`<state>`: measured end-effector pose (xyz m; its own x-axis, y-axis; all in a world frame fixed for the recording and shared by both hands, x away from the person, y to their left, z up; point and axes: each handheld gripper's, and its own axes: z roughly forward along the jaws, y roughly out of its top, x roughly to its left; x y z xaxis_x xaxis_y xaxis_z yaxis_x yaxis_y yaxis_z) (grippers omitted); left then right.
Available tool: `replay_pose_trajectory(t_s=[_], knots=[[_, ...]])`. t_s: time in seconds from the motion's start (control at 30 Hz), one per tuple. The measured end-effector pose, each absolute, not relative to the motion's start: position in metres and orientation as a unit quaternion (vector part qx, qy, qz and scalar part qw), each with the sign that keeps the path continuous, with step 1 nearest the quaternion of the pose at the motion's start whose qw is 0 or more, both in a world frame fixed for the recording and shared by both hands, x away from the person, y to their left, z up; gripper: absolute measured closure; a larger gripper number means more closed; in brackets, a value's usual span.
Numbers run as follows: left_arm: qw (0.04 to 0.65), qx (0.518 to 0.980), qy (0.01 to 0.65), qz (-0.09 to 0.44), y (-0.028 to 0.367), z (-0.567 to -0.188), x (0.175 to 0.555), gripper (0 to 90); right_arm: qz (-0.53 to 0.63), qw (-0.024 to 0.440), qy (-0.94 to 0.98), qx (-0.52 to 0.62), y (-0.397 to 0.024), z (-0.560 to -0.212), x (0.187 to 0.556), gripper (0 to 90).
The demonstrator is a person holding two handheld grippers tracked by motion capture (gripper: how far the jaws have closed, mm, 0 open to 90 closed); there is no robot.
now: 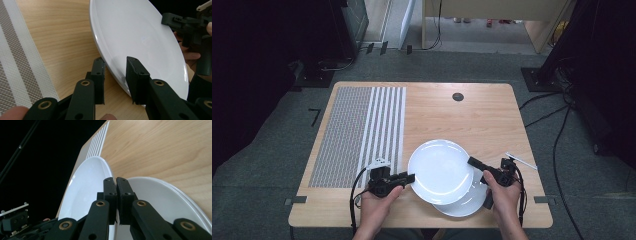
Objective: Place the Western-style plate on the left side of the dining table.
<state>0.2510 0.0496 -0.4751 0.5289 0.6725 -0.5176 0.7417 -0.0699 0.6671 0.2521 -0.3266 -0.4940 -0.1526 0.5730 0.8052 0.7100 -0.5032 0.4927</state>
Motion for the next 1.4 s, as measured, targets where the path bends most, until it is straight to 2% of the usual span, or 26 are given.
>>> replay_pose_trajectory(t_s=[0.93, 1.4], knots=[[0.486, 0.69, 0.536, -0.012, 0.111, -0.464, 0.272, 70.2, -0.567, 0.067, -0.546, -0.613, -0.26, -0.47, 0.312, 88.6], [0.488, 0.665, 0.565, 0.003, 0.158, -0.46, 0.282, 71.0, -0.559, 0.083, -0.569, -0.597, -0.211, -0.461, 0.341, 88.7]])
